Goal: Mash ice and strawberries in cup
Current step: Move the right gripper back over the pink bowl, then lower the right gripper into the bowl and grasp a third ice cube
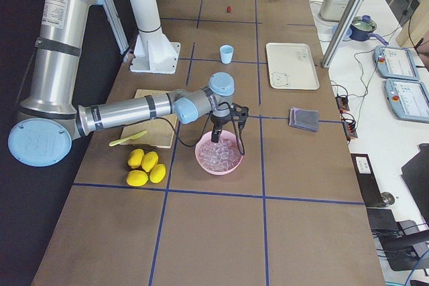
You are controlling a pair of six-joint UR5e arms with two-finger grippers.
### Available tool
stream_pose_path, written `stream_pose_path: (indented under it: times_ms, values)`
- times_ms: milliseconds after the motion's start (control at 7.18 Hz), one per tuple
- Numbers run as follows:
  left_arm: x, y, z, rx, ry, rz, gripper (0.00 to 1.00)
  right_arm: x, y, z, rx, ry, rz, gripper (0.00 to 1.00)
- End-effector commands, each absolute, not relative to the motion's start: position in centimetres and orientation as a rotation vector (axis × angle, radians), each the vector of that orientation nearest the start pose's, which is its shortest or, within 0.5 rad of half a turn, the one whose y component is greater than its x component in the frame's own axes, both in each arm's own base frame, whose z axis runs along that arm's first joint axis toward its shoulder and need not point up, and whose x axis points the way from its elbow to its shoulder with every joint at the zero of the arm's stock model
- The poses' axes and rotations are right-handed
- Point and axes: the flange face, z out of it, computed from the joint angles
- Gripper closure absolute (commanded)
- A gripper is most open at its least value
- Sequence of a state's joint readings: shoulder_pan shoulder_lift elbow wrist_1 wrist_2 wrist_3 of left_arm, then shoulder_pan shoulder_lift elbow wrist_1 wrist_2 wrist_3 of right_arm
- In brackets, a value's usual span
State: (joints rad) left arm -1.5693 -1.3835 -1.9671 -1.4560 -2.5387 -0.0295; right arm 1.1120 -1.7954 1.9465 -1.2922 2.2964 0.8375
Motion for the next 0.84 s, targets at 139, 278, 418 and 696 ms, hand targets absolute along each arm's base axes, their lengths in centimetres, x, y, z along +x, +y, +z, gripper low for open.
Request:
stream_pose_path:
  times_ms: [139, 278, 418, 696]
  values:
    - [-5.1, -41.0, 54.4, 0.075, 0.97, 0.022, 0.0, -12.0, -40.9, 58.4, -0.086, -0.703, 0.231, 0.02]
    - [-4.9, -40.9, 54.0, 0.074, 1.005, 0.022, 0.0, -12.2, -40.8, 59.5, -0.104, -0.69, 0.233, 0.08]
    - [-4.8, -40.9, 54.0, 0.072, 1.016, 0.022, 0.0, -12.5, -40.7, 59.6, -0.106, -0.688, 0.218, 0.12]
    - [-4.8, -40.9, 54.0, 0.072, 1.016, 0.022, 0.0, -12.6, -40.6, 60.6, -0.1, -0.68, 0.162, 0.15]
